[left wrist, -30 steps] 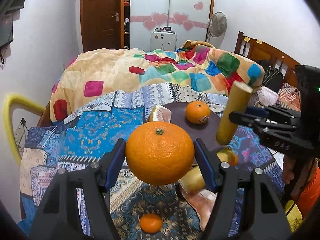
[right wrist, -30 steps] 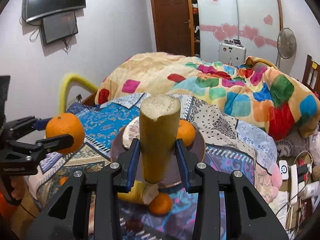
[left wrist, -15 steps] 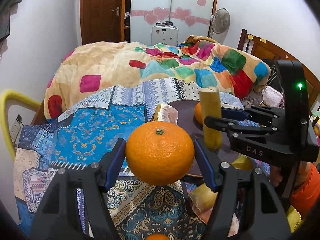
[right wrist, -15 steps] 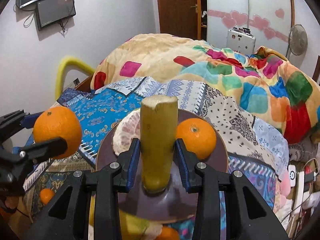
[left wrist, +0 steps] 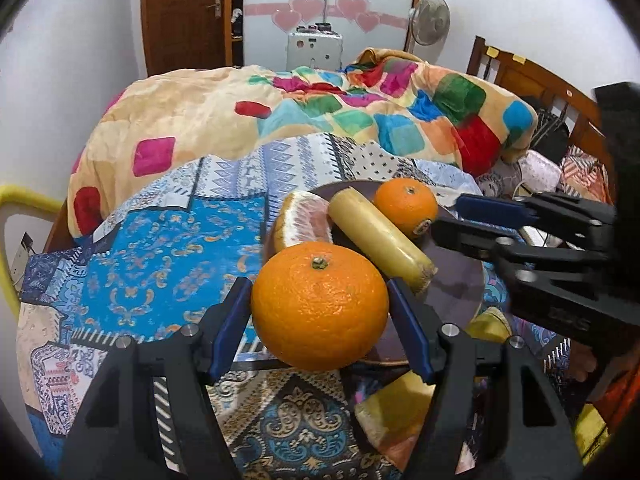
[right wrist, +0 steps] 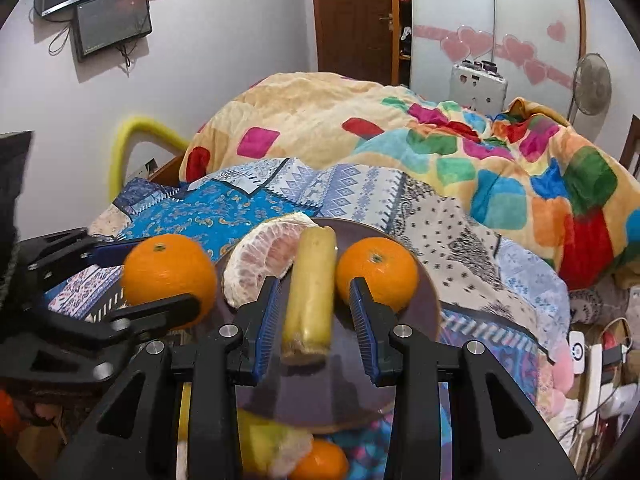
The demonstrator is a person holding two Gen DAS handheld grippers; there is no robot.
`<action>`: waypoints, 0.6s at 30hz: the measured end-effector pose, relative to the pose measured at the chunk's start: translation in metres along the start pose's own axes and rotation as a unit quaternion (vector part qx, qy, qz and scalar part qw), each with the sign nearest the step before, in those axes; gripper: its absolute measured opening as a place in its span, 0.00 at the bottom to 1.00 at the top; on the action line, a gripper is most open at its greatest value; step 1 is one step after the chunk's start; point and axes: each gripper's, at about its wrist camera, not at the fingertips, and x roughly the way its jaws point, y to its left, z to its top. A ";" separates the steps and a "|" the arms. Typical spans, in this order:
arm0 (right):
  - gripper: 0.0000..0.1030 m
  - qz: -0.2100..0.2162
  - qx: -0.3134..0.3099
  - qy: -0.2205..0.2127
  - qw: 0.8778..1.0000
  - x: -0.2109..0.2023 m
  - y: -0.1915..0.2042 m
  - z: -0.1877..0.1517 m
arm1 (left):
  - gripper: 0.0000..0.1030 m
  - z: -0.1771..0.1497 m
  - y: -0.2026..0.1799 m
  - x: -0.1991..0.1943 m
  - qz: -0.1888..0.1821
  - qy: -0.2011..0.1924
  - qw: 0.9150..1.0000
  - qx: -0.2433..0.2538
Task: Organize fruits
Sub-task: 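Lower the large orange onto the plate and open the left gripper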
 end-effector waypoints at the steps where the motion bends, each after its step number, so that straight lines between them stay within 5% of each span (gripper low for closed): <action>1: 0.32 -0.001 0.001 -0.001 1.000 -0.004 -0.001 -0.002 | 0.66 0.001 -0.003 0.003 -0.001 0.004 1.000 0.002; 18: 0.33 -0.024 -0.016 -0.005 1.000 -0.054 -0.014 -0.045 | 0.67 0.005 -0.029 0.027 0.001 0.046 0.999 0.020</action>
